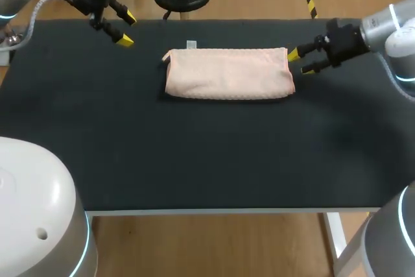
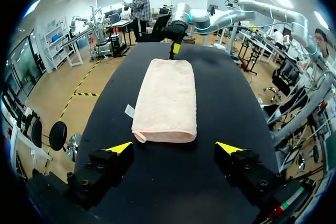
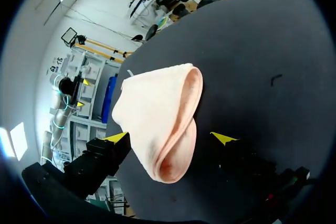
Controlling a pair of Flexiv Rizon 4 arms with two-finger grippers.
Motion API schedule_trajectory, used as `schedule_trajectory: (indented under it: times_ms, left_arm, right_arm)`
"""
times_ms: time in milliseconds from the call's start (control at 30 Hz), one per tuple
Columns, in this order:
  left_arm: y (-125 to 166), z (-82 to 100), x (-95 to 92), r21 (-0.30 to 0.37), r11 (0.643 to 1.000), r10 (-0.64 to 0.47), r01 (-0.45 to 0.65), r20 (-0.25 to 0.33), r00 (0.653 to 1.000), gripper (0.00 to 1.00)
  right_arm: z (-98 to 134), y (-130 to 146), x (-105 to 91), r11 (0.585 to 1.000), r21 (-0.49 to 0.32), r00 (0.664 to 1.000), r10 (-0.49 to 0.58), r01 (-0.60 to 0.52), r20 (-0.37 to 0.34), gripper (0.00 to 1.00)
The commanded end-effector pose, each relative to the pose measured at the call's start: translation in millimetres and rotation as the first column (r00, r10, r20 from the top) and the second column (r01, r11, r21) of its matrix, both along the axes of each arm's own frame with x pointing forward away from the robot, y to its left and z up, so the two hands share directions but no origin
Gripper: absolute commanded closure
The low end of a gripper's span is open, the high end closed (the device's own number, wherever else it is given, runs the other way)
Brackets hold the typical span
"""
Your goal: Fold the towel
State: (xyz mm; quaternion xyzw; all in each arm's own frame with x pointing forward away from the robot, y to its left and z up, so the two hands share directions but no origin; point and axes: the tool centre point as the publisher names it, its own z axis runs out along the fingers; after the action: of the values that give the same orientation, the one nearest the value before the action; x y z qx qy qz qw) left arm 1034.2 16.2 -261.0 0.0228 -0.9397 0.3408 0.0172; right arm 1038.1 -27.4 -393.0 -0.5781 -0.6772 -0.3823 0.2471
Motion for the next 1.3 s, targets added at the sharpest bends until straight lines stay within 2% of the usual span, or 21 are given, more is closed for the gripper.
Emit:
schedule_trajectory:
  times_ms: [33,433,833,1233,1267,1300]
  left_arm:
    - [0,-1.3,0.5,-0.003,1.000,-0.001,0.001,0.002,1.000,0.00]
    - [0,-1.3,0.5,-0.003,1.000,-0.001,0.001,0.002,1.000,0.00]
    - [0,-1.3,0.5,-0.003,1.000,-0.001,0.001,0.002,1.000,0.00]
    - [0,-1.3,0.5,-0.003,1.000,-0.001,0.001,0.002,1.000,0.00]
    - [0,-1.3,0.5,-0.003,1.000,-0.001,0.001,0.002,1.000,0.00]
    - [0,-1.3,0.5,-0.003,1.000,-0.001,0.001,0.002,1.000,0.00]
  right_arm:
    - [-14,6,11.4,1.000,0.003,0.999,0.016,-0.016,-0.036,0.00]
    - [-22,18,11.3,1.000,0.021,0.996,0.021,-0.020,-0.082,0.00]
    - [-19,41,9.9,0.998,0.043,0.995,0.045,-0.042,-0.084,0.00]
    - [-28,61,4.8,0.996,0.065,0.993,0.068,-0.062,-0.101,0.00]
    - [-28,62,4.5,0.996,0.065,0.992,0.069,-0.063,-0.102,0.49]
    - [-28,62,4.4,0.996,0.067,0.992,0.070,-0.064,-0.104,0.65]
